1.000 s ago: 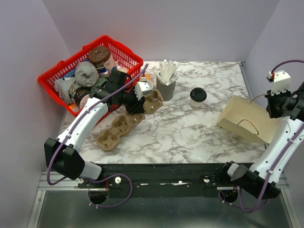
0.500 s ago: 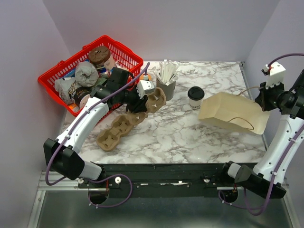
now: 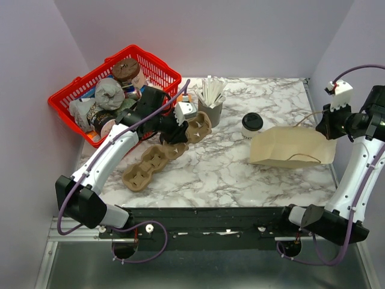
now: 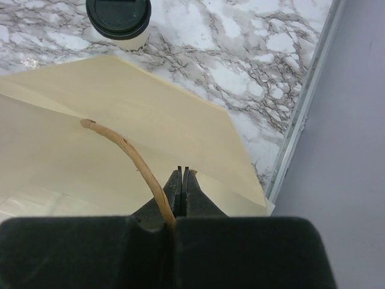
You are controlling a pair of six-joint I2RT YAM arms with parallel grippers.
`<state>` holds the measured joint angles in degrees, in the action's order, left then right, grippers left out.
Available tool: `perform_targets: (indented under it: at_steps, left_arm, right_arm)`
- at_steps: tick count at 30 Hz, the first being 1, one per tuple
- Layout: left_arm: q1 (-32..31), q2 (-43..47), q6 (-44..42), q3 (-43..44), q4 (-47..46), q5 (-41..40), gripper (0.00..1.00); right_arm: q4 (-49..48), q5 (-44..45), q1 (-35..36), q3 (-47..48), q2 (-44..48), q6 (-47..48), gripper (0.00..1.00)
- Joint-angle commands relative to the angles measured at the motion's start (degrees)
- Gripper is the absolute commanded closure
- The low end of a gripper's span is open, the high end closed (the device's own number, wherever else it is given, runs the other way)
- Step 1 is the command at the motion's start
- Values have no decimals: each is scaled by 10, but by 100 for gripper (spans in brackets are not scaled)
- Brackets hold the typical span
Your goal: Pack the takeout coffee
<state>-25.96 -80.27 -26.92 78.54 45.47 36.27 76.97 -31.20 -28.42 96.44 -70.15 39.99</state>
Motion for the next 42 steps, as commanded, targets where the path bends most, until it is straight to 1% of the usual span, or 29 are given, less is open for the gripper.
perform_targets:
  at_steps: [1, 5, 8, 9, 11, 12, 15, 22, 29, 33, 37, 42]
  left_arm:
    - [-8, 15, 15, -13, -21, 5, 100]
    - [-12, 15, 22, -17, -25, 2, 100]
    - [-15, 15, 26, -19, -28, 0, 100]
    - [-16, 13, 26, -19, -31, 0, 100]
    - [-16, 13, 27, -19, -33, -1, 100]
    - [-16, 13, 26, -19, -35, -1, 100]
    - [-16, 12, 27, -21, -38, -1, 100]
    - [-16, 13, 37, -30, -50, -1, 100]
    - [-16, 16, 39, -39, -57, -3, 100]
    - [-16, 18, 40, -44, -58, -1, 100]
    - [-16, 18, 41, -45, -57, -2, 100]
    - [-16, 14, 41, -43, -58, -6, 100]
  right_arm:
    - [106, -12, 14, -6, -8, 3, 97]
    - [105, -25, 28, -5, -23, 12, 93]
    - [105, -27, 30, 1, -43, 26, 83]
    - [105, -28, 30, 4, -48, 34, 77]
    - [104, -24, 30, 14, -63, 61, 71]
    - [105, -20, 30, 18, -68, 72, 65]
    - [104, -10, 30, 37, -87, 113, 58]
    - [102, 6, 30, 101, -126, 162, 53]
    - [58, 32, 30, 88, -137, 216, 44]
    - [37, 26, 30, 92, -153, 229, 39]
    - [35, 11, 30, 118, -181, 242, 37]
    - [42, -15, 30, 141, -214, 281, 37]
